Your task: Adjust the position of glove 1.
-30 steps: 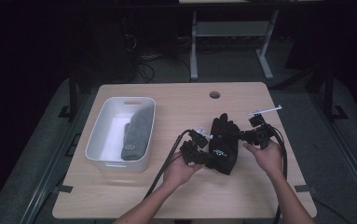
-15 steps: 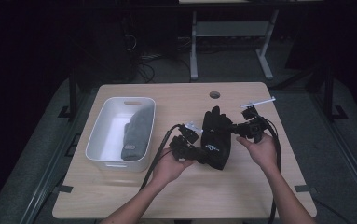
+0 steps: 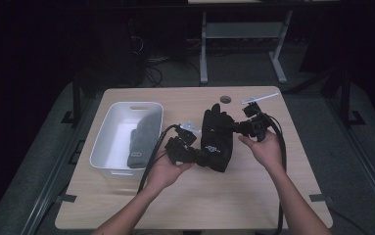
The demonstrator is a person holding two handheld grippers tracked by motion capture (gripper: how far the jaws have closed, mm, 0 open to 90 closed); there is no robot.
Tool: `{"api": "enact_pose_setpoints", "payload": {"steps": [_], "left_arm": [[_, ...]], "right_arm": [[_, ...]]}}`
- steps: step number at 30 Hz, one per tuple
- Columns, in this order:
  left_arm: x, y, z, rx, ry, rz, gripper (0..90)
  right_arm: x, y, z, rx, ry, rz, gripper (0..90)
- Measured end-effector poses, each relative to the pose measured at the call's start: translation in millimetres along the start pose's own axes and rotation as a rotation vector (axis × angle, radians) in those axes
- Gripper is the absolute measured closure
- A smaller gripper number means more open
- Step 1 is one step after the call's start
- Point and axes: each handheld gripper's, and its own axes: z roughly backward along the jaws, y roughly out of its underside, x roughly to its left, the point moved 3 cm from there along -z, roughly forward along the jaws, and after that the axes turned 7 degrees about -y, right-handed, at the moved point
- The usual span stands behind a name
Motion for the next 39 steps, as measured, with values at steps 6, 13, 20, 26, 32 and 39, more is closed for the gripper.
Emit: {"api": "enact_pose_setpoints", "payload": {"steps": [6,13,20,26,32,39], "left_arm": [[6.7,0.6,12.7,-0.006,-0.009,0.006,81.5],[16.7,4.7,25.5,-0.003,-0.02,0.005,81.5],[26.2,8.2,39.5,-0.006,-0.037,0.015,81.5],[36.8,14.5,50.0,-0.017,-0.047,0.041,81.4],[48.1,20.9,61.7,-0.016,-0.065,0.054,81.4],[62.5,28.2,75.0,-0.024,-0.081,0.072,81.4]], "right_arm": [[8.6,-10.2,-4.2,-0.003,-0.012,0.018,79.0],[20.1,-22.5,-11.8,0.001,-0.018,0.034,79.0],[31.3,-35.2,-21.4,0.001,-0.03,0.048,79.0],[39.3,-46.0,-33.9,0.014,-0.048,0.054,79.0],[51.0,-57.8,-48.4,0.015,-0.063,0.068,79.0],[63.7,-71.0,-62.0,0.015,-0.073,0.086,79.0]]}}
